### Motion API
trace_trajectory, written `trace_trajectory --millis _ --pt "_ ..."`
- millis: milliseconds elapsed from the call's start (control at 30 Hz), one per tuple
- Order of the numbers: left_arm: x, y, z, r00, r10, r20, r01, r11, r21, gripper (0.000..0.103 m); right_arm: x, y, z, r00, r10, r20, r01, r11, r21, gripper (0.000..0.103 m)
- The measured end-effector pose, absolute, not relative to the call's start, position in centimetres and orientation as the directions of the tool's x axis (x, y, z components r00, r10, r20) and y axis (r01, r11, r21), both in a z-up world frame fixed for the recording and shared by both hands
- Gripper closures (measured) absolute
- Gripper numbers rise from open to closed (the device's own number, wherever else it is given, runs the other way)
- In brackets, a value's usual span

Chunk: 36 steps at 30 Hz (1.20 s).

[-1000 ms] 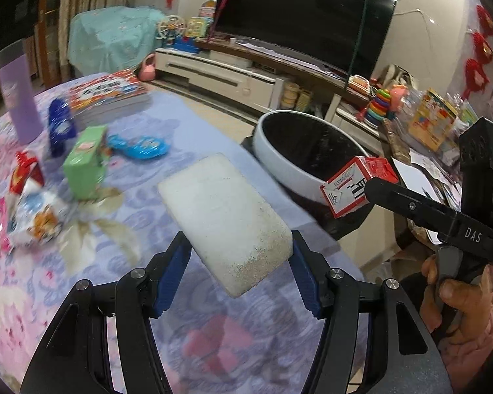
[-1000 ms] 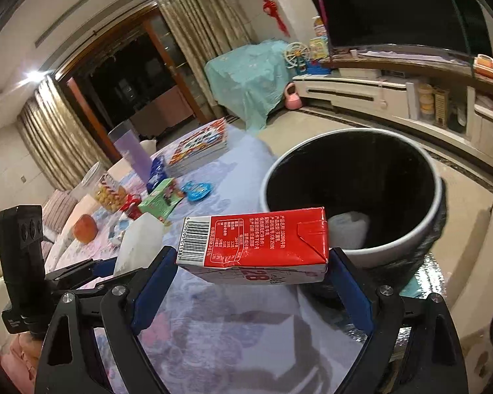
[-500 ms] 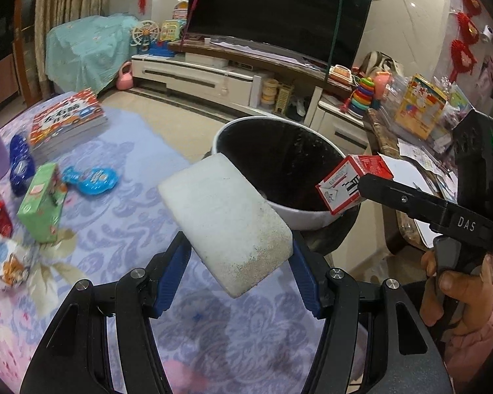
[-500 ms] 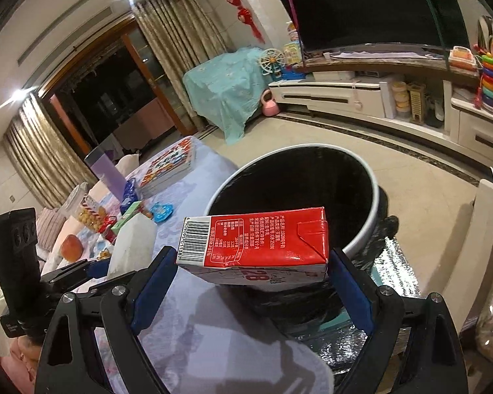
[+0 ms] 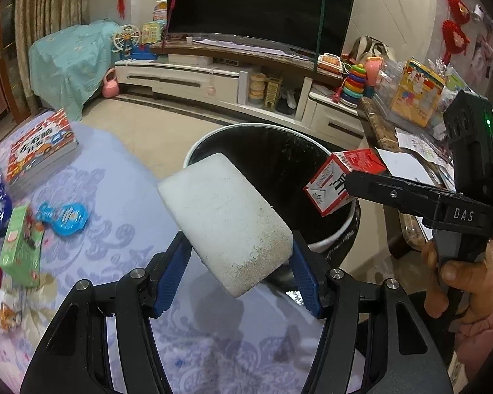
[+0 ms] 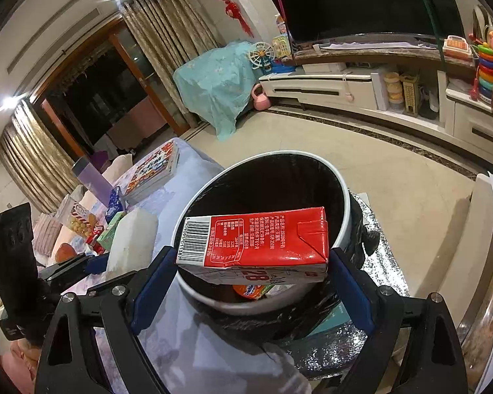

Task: Collect trash
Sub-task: 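Carry the foam block and red carton with both tools over the trash bin, then open both tools to drop the foam block and carton into the bin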

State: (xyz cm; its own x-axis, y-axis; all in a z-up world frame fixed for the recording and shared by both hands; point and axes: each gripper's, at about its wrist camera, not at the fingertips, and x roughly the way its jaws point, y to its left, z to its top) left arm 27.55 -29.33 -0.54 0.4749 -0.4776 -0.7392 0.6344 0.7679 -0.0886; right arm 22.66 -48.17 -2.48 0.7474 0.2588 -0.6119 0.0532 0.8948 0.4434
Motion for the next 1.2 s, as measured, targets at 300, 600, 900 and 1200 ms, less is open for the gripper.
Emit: trace_trajectory --millis 300,600,900,1200 --pt "29.0 -31.3 -0.8 0.464 -0.467 -0.753 0.656 0.752 -0.062 0.042 24.5 -49.4 -2.5 0.737 0.269 -0.620 0.050 0.893 0.447 0.011" --pt "29.8 -32.5 -1.3 0.447 -0.463 -0.765 0.663 0.746 -0.064 0.039 25.6 -49.8 -2.9 0.721 0.288 -0.630 0.048 0.887 0.460 0.011" --pt "30.0 -32.6 -1.4 0.434 -0.467 -0.770 0.669 0.740 -0.071 0.030 26.3 -50.2 -3.2 0.714 0.300 -0.633 0.056 0.877 0.478 0.009" --pt "29.5 -31.1 -1.3 0.445 -0.468 -0.764 0.645 0.759 -0.090 0.027 25.5 -50.7 -2.8 0.728 0.288 -0.622 0.072 0.870 0.487 0.009"
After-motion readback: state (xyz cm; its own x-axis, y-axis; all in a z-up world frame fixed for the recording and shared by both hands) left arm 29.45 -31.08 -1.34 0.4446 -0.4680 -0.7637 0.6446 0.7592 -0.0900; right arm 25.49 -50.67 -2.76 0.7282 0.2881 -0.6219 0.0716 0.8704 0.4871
